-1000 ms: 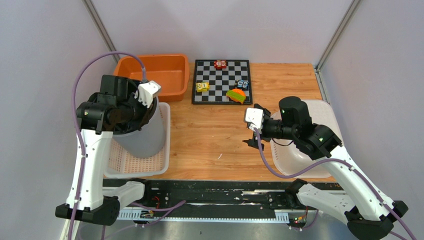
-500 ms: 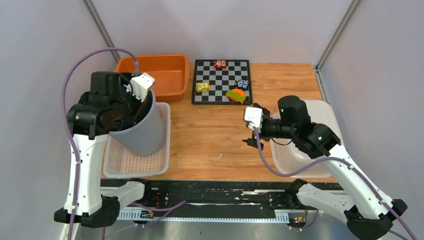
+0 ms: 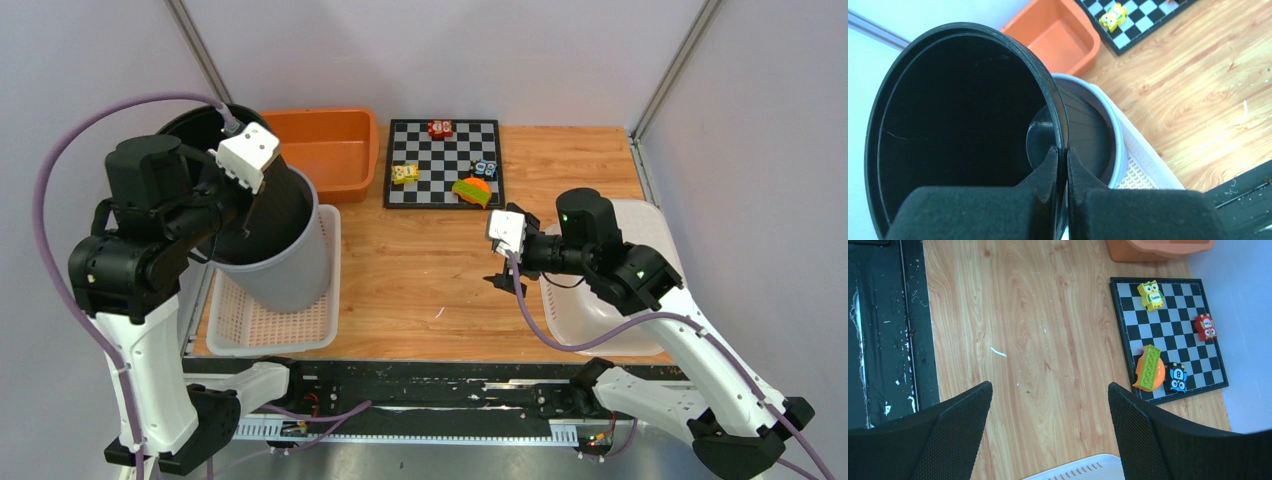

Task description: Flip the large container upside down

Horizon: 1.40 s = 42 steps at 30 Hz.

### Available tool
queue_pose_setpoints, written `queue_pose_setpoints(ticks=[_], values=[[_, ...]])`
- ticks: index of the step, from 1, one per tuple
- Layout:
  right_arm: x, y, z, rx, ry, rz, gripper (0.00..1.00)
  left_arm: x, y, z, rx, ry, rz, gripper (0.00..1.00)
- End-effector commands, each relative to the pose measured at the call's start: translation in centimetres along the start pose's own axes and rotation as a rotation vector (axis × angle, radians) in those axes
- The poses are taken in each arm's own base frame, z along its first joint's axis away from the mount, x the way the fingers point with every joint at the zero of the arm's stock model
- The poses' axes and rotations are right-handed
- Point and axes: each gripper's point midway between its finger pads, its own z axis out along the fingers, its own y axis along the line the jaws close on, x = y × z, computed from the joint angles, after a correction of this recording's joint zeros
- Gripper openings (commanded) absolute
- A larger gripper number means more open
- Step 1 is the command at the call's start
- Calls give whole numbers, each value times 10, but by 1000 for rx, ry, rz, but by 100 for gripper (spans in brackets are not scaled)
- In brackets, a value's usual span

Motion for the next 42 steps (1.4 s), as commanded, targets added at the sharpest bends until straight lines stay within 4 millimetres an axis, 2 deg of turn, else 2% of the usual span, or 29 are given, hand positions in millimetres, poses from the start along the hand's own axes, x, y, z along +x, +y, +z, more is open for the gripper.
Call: queue_pose_setpoints(ticks=[1,13,25,30,37,42], values=[[-15,-11,-13,52,-31,-8,88,-46,5,-23,-17,-198,93,0],[-20,-17,-16,71,-30,-25,88,-109,2,-82,-48,-516,169,0],[-55,-38,-28,109,-79,-91,88,-154,-11,-126,-31,-780,212,0],[-63,-40,-33,118,-96,-95,88,-166,-25,-131,61,-847,206,0],[-75,-42,-43,137,-125,-102,88,-175,-47,-119,247,-891,161,0],[-82,-41,-45,127,-144,-102,88,-183,-54,-110,335,-917,121,0]])
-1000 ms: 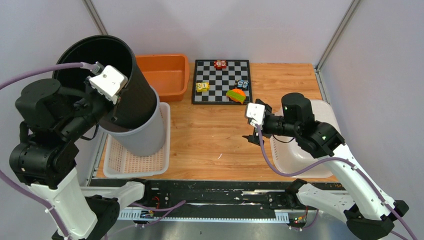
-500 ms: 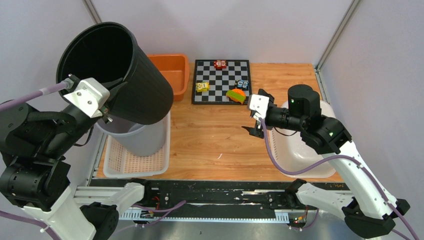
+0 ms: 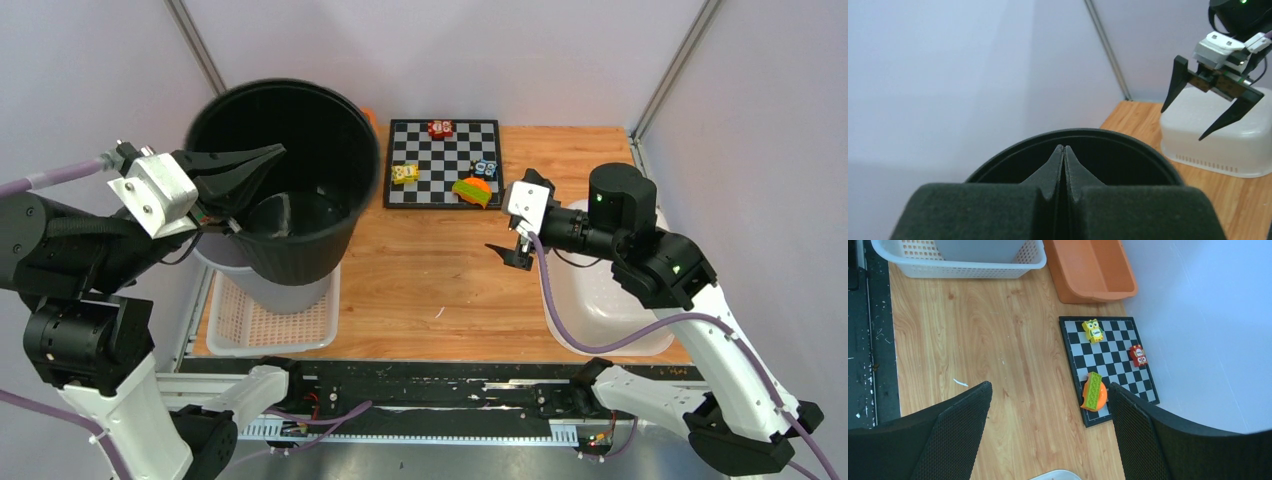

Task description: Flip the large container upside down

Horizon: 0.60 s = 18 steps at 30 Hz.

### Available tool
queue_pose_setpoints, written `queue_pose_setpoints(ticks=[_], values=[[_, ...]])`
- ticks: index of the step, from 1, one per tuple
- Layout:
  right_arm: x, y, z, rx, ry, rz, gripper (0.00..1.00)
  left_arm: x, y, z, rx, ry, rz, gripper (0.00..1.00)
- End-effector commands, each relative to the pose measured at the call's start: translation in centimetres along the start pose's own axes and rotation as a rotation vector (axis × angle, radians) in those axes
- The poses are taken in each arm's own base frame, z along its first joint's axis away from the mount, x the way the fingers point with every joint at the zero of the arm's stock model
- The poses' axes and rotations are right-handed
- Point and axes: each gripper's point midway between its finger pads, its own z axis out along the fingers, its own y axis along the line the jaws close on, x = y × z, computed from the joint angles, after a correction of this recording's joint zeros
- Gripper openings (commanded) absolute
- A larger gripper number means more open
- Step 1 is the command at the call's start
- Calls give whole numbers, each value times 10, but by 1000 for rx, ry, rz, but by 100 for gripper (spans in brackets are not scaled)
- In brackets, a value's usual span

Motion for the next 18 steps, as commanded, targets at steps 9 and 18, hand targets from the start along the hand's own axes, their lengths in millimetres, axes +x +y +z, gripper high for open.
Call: queue_pose_setpoints(ticks=[9,18], values=[[-23,46,39,-333,-168,172,88,39,-13,24,120,12,-135,0],[33,108,57,-500,-100,204,88,134,-44,27,216,188,-277,19]])
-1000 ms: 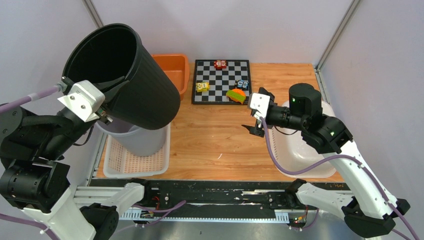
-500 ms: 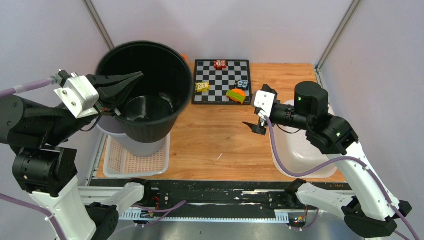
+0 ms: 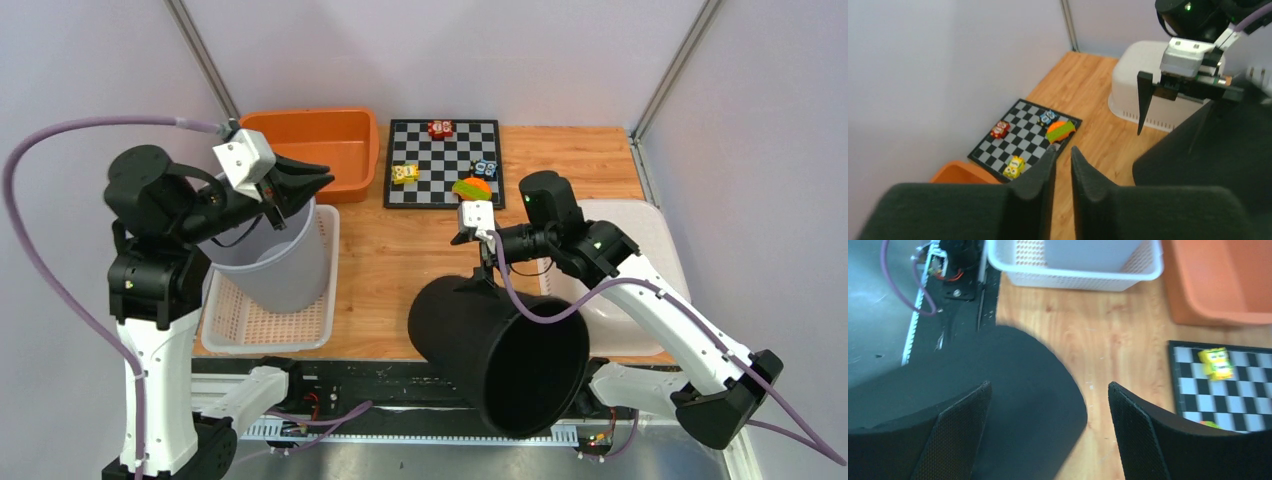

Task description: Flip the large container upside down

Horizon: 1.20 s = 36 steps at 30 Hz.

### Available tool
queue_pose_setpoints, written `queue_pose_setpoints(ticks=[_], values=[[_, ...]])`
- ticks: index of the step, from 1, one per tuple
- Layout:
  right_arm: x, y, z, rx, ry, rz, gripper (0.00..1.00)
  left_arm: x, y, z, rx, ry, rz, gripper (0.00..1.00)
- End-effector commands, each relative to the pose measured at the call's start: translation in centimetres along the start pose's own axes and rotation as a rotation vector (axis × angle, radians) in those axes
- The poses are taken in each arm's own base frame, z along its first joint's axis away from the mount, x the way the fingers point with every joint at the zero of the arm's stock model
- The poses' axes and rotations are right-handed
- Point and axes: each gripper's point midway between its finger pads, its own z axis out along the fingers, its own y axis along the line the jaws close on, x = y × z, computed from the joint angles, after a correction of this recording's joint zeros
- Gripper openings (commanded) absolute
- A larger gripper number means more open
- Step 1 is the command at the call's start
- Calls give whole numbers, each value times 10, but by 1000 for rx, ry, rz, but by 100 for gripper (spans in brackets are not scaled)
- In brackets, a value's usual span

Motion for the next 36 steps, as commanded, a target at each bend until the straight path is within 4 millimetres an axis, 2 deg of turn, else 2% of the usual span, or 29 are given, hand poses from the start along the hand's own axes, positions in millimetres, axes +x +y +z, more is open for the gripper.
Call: queue_pose_setpoints(ticks=[1,4,8,11,14,18,22,24,27,29,31,36], values=[[12,31,2,-111,-12,-47,88,37,-12,5,77,60,-44,24],[34,42,2,-141,36,-56,88,48,-13,9,102,73,-67,43],[58,46,3,-136,92,-62,88,56,-15,15,133,78,-87,59],[54,43,1,-123,93,-77,88,63,-20,20,170,82,-105,75],[51,48,-1,-151,100,-108,88,74,-27,25,198,100,-108,82],[42,50,-10,-149,121,-151,88,91,-39,30,234,138,-101,99],[10,59,-36,-135,99,-179,89,117,-51,37,265,200,-91,100],[-11,70,-54,-143,80,-203,90,133,-57,44,280,242,-72,100],[-24,98,-82,-186,70,-221,94,153,-62,53,300,289,-67,100],[-21,120,-98,-226,76,-223,99,162,-62,58,310,313,-63,100],[-14,140,-111,-259,75,-233,100,173,-61,63,310,347,-59,100],[14,165,-116,-315,95,-208,100,193,-56,74,303,399,-76,100]])
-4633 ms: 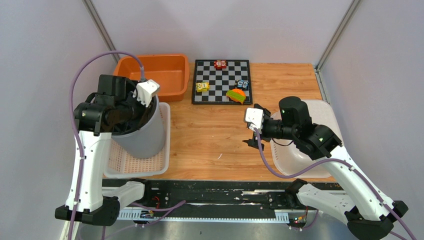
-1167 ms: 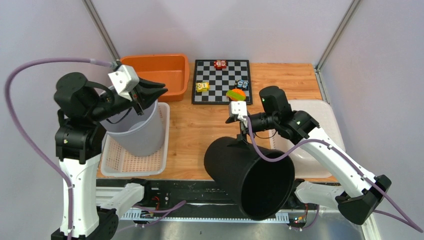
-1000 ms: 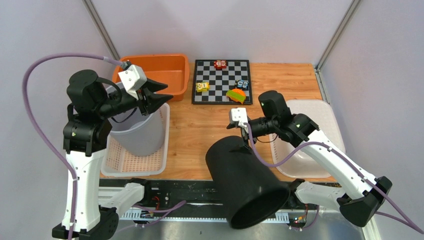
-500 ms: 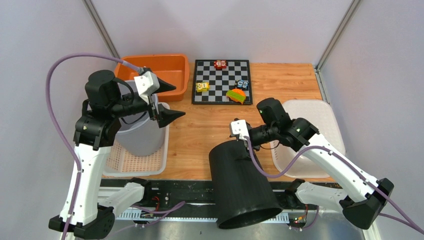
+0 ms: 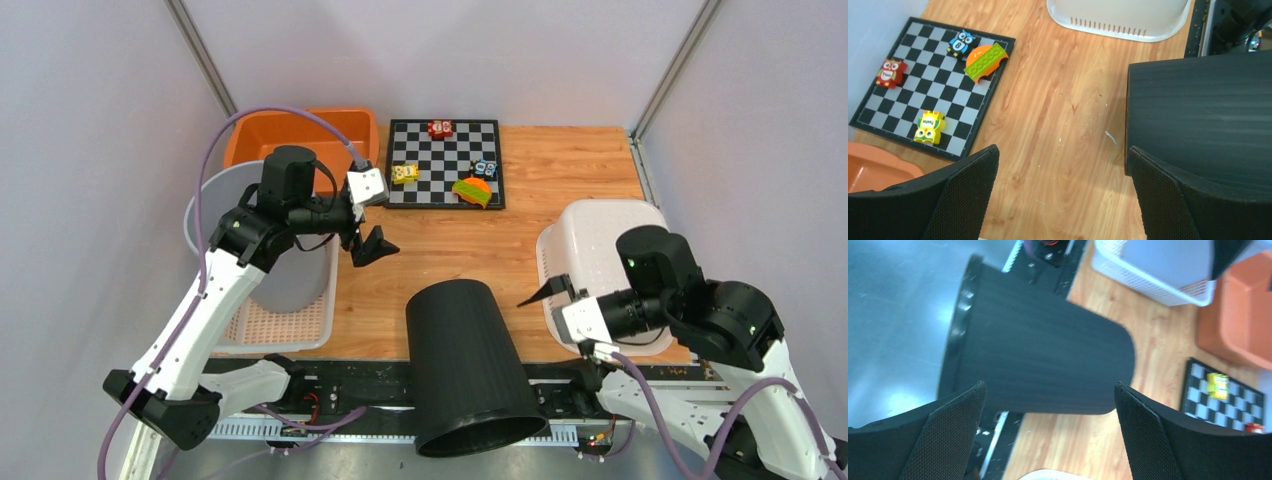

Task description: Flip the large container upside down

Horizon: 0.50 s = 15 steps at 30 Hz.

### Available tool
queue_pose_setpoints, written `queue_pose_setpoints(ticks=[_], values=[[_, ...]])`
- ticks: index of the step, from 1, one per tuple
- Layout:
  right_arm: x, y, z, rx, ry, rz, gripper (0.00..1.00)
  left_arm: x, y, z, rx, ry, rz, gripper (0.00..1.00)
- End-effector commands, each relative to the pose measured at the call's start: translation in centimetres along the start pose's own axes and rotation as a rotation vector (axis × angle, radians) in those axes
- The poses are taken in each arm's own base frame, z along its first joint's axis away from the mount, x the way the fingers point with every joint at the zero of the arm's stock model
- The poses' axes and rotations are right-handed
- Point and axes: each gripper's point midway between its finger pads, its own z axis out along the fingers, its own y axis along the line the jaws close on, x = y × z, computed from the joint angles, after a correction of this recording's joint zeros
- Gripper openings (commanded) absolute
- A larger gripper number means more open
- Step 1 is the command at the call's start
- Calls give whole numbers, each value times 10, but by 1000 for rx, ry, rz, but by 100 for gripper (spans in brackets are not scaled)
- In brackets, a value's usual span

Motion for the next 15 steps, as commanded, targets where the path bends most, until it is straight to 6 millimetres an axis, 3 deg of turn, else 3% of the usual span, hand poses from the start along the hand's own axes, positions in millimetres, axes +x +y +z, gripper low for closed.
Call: queue_pose_setpoints(ticks=[1,8,11,15], values=[[30,48,8,-165,35,91,100,14,10,12,-17,51,2,100],[45,65,33,-241,-14,200,100,44,14,38,54,160,-65,100],[41,64,45,-241,-44,223,100,59,11,45,89,212,-68,100],[19,65,47,-292,-99,253,100,76,8,52,118,267,-68,100]])
